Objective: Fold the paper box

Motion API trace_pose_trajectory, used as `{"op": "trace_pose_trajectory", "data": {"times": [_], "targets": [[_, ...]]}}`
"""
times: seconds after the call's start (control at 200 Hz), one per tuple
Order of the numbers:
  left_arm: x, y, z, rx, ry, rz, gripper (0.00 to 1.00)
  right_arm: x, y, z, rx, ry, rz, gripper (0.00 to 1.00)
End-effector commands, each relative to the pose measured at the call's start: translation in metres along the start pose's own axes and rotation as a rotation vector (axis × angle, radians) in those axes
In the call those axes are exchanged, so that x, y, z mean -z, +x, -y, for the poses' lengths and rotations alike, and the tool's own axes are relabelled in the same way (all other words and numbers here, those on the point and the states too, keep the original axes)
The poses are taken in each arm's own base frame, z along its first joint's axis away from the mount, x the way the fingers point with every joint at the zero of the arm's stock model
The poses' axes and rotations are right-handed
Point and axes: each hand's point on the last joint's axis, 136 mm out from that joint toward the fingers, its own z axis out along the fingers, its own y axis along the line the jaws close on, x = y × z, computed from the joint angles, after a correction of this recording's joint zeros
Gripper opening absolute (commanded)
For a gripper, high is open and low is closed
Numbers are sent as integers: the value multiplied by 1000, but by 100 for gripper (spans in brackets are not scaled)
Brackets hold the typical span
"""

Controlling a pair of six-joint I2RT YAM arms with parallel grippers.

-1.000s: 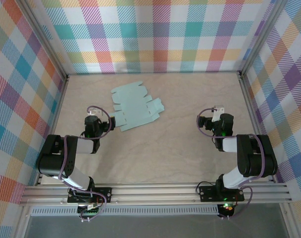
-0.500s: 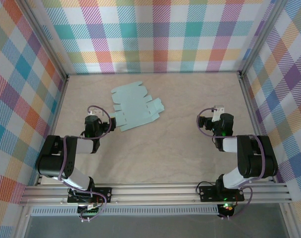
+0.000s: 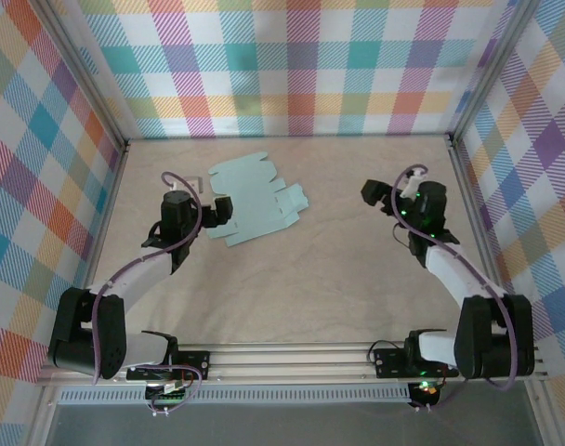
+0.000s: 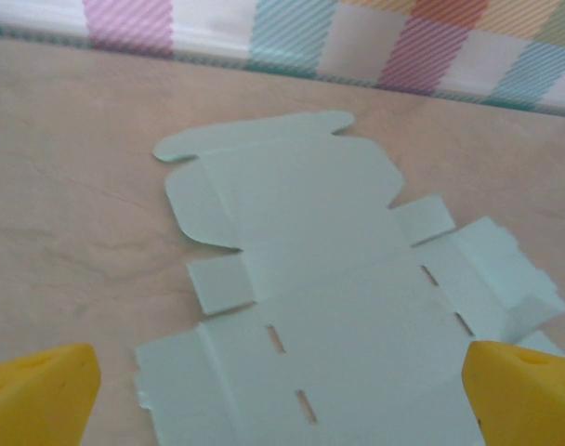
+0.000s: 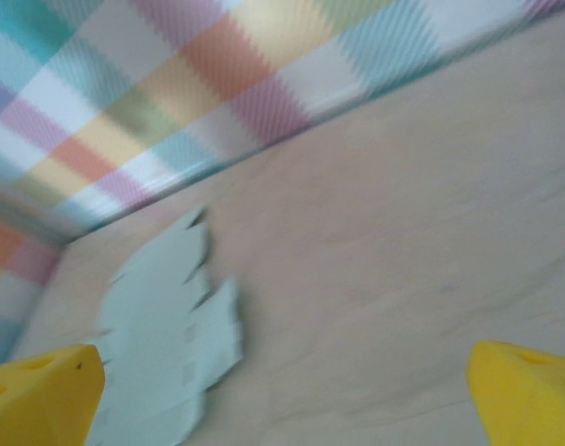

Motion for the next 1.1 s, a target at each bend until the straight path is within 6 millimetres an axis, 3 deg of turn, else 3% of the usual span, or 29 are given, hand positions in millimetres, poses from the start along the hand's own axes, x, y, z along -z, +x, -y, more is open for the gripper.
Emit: {"op": "trace_pose_trajectory", "data": {"times": [0.0,0.17,0.385,0.555,0.8,0.875,1.005,1.095], "targets": [[6,-3,32,70,123,-22,100,-28,39,-37,-204,-114,-173,100],[21,-1,40,12,127,-24,100,-75,83,-60,-245,-121,-303,97],[38,7,27,14,79,-5,100,-115,125,-75,-260,-128,-406,72],[44,10,27,31,79,-8,100,-135,156,-71,-245,-85,-476,62],[46,13,23,26,62,-16,100,-162,177,-69,-261,-80,-527,55],[45,13,25,22,68,-23,100,-168,178,-71,-267,-86,-534,49],[42,10,28,26,79,-29,100,-172,180,-70,-252,-77,-541,30],[43,10,31,23,86,-43,100,-170,178,-62,-190,-37,-543,8]]}}
